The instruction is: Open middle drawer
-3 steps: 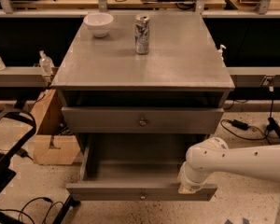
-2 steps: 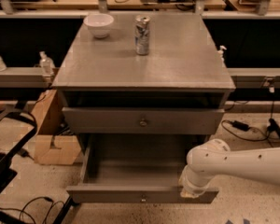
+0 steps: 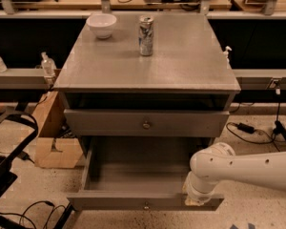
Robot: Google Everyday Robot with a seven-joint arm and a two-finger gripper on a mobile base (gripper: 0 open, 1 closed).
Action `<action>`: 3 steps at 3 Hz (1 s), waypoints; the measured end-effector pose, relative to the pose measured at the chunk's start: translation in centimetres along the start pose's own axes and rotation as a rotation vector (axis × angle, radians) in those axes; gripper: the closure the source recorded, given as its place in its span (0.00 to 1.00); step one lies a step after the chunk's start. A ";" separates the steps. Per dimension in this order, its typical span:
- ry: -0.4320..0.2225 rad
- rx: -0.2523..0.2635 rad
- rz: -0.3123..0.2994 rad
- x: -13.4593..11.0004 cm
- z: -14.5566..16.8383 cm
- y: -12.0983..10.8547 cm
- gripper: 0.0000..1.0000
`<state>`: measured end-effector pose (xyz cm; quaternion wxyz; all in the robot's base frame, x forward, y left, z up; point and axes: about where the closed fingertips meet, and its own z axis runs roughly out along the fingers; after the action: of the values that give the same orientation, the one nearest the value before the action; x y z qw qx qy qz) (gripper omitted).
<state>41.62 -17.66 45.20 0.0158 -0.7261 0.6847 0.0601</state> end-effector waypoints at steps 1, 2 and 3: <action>0.003 -0.007 -0.006 -0.1 -0.1 0.3 1.00; 0.015 -0.048 -0.038 -0.4 -0.5 2.1 1.00; 0.015 -0.050 -0.038 -0.4 -0.4 2.2 0.82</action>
Offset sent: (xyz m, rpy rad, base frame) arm -0.1377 0.0088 0.0551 -0.1022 0.2886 0.3054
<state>39.43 -17.48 45.80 -0.0063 -0.7397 0.6691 0.0714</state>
